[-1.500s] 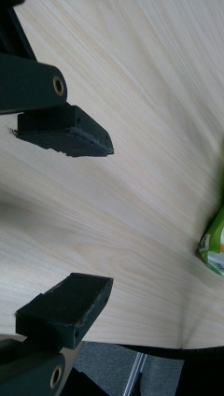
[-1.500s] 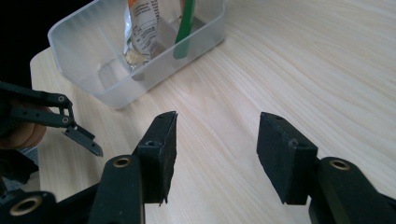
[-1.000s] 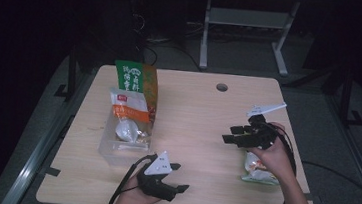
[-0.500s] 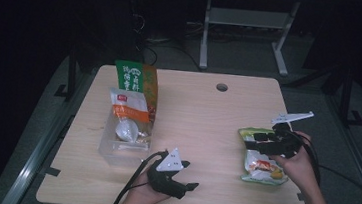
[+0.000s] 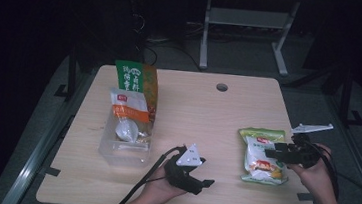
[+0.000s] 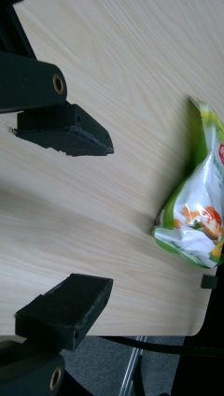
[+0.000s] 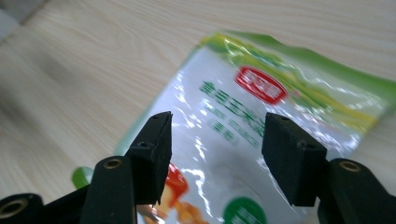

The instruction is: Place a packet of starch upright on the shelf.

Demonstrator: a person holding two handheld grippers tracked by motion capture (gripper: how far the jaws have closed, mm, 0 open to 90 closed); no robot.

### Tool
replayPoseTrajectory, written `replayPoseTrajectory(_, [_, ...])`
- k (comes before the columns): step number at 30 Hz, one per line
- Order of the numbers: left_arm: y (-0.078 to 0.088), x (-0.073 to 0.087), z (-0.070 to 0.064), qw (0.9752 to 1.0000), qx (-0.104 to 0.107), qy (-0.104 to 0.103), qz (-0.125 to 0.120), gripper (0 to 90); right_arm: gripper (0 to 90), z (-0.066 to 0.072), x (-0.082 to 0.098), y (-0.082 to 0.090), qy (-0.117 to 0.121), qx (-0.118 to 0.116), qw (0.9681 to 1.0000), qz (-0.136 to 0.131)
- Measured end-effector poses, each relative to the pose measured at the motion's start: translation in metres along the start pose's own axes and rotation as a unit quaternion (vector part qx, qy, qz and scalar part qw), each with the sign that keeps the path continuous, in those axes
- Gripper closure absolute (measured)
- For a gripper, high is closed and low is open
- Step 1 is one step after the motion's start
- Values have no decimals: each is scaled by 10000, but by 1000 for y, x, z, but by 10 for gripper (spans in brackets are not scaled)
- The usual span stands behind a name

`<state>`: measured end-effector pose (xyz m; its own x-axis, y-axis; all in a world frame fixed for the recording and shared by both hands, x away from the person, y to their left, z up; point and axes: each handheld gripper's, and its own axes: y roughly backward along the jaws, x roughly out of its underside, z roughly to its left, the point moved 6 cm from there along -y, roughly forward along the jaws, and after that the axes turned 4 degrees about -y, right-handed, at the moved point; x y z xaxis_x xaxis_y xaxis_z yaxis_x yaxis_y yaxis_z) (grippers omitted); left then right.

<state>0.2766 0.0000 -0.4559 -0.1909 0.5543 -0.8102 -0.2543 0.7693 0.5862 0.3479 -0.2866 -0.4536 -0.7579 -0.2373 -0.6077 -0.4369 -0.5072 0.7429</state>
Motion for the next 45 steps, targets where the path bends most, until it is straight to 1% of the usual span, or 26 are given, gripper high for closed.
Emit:
replayPoseTrajectory(3, [-7, -5, -1, 10000, 35, -14, 10, 295, 419, -10, 8, 0, -88, 86, 9999, 29])
replayPoseTrajectory(6, [-16, -10, -2, 9999, 87, -52, 24, 294, 423, -22, 16, 0, -247, 205, 9995, 36])
replayPoseTrajectory(11, [-28, -18, -3, 9998, 165, -61, 23, 290, 422, -35, 26, -3, -448, 267, 9986, 104])
replayPoseTrajectory(15, [-38, -25, -5, 9997, 229, -75, 32, 290, 420, -44, 30, -4, -640, 140, 9978, 63])
replayPoseTrajectory(17, [-43, -28, -6, 9996, 259, -109, 40, 290, 437, -46, 32, -5, -742, 37, 9972, 67])
replayPoseTrajectory(18, [-45, -29, -7, 9996, 274, -82, 25, 290, 444, -46, 32, -5, -814, -14, 9967, 69])
replayPoseTrajectory(20, [-48, -30, -7, 9995, 284, -119, 55, 290, 462, -46, 33, -6, -874, -70, 9961, 74])
replayPoseTrajectory(23, [-51, -32, -8, 9995, 286, -95, 46, 290, 495, -46, 35, -6, -956, -171, 9953, 62])
replayPoseTrajectory(28, [-53, -32, -6, 9996, 272, -91, 82, 290, 535, -44, 36, -6, -1095, -197, 9938, -13])
replayPoseTrajectory(35, [-55, -32, -3, 9997, 228, -71, 100, 291, 576, -34, 41, -6, -1044, -303, 9940, 120])
replayPoseTrajectory(37, [-55, -32, -2, 9997, 214, -85, 94, 291, 571, -32, 42, -6, -998, -369, 9942, 159])
replayPoseTrajectory(38, [-55, -31, -2, 9997, 219, -86, 106, 291, 554, -32, 42, -6, -988, -382, 9942, 157])
replayPoseTrajectory(40, [-57, -31, -1, 9996, 224, -81, 140, 290, 498, -35, 41, -5, -964, -331, 9947, 162])
replayPoseTrajectory(42, [-57, -30, -1, 9996, 219, -77, 154, 291, 477, -38, 38, -6, -962, -263, 9949, 126])
replayPoseTrajectory(45, [-58, -30, 1, 9997, 211, -26, 119, 290, 453, -42, 32, -12, -971, -293, 9948, 136])
